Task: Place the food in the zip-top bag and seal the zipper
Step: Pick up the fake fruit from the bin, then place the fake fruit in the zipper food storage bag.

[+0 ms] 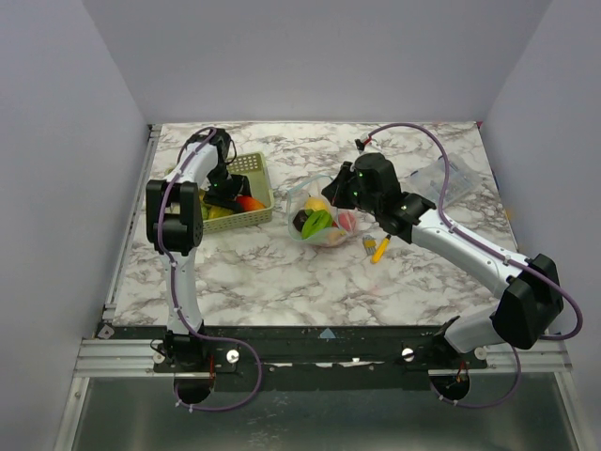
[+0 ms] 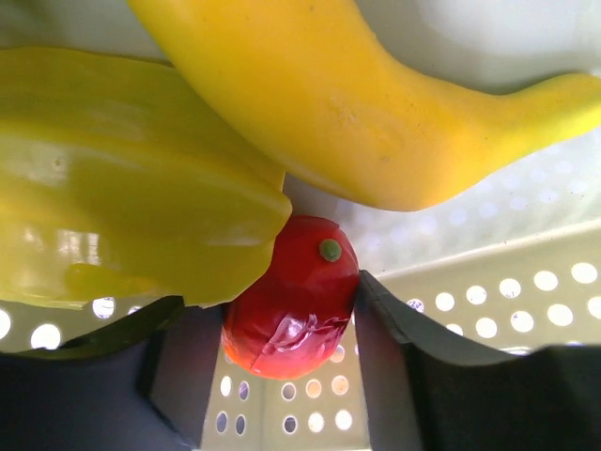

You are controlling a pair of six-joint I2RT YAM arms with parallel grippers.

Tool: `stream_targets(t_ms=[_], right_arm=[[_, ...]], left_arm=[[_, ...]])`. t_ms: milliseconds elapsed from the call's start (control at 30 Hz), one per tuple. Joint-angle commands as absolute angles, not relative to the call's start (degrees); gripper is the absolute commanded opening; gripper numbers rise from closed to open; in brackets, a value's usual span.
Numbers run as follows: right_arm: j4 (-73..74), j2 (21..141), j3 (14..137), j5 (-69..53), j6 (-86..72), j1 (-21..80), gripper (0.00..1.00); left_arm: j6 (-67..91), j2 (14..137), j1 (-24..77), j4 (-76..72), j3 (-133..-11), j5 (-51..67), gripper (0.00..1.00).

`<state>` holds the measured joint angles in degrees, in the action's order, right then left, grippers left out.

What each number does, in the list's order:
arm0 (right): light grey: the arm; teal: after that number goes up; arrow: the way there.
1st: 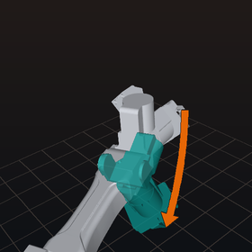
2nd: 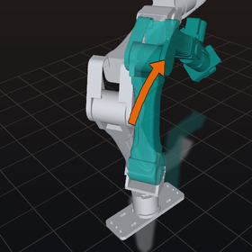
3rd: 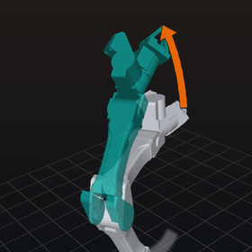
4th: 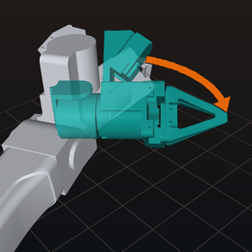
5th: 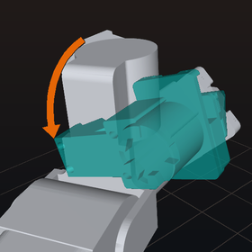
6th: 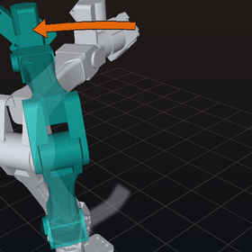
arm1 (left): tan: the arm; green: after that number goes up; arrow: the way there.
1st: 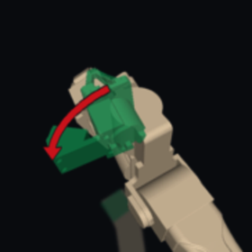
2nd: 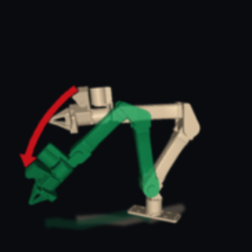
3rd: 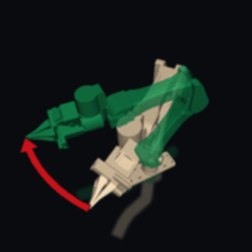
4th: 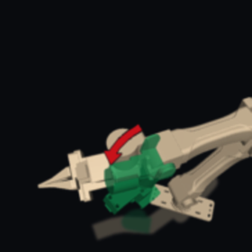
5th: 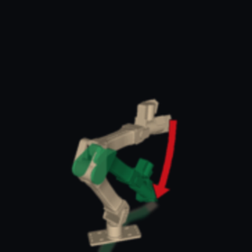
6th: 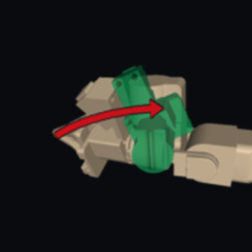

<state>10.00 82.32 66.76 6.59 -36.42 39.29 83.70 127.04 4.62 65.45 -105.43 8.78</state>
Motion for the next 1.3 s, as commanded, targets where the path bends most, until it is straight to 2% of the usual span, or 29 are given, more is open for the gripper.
stream_targets(t_ms=[0,100,300,367,533,700,800,1000,1133,1267], right_arm=[[11.1,81.7,66.1,7.9,-36.0,39.1,0.00],[11.1,82.1,66.2,7.7,-36.1,39.1,0.00],[10.7,82.9,66.7,7.2,-36.4,39.1,0.00],[10.6,83.0,66.8,7.1,-36.4,39.1,0.00],[10.6,83.3,66.9,6.9,-36.9,39.1,0.00],[10.5,83.2,67.1,6.6,-37.2,39.1,0.00],[10.3,83.1,67.1,6.2,-37.5,39.1,0.01],[9.5,83.3,67.2,4.4,-39.0,39.1,0.00],[8.3,83.2,66.8,2.3,-40.8,39.1,0.00],[6.9,82.7,66.9,0.4,-43.5,39.1,0.00]], left_arm=[[83.7,125.7,4.9,64.8,-105.0,8.8,0.46],[81.6,123.2,4.9,64.1,-105.1,9.5,0.33],[76.6,115.1,5.0,64.1,-104.4,7.9,0.33],[74.0,111.3,5.1,62.8,-103.4,7.0,0.26],[65.8,101.0,7.9,60.1,-101.1,1.5,0.22],[57.5,87.3,11.9,50.3,-91.6,-1.2,0.14],[51.8,79.0,14.0,38.7,-83.0,5.3,0.12],[46.4,68.1,17.3,13.3,-69.0,26.9,0.04],[47.3,64.0,21.9,-2.6,-61.9,30.7,0.04],[46.0,65.3,24.1,-6.3,-60.9,31.1,0.04]])
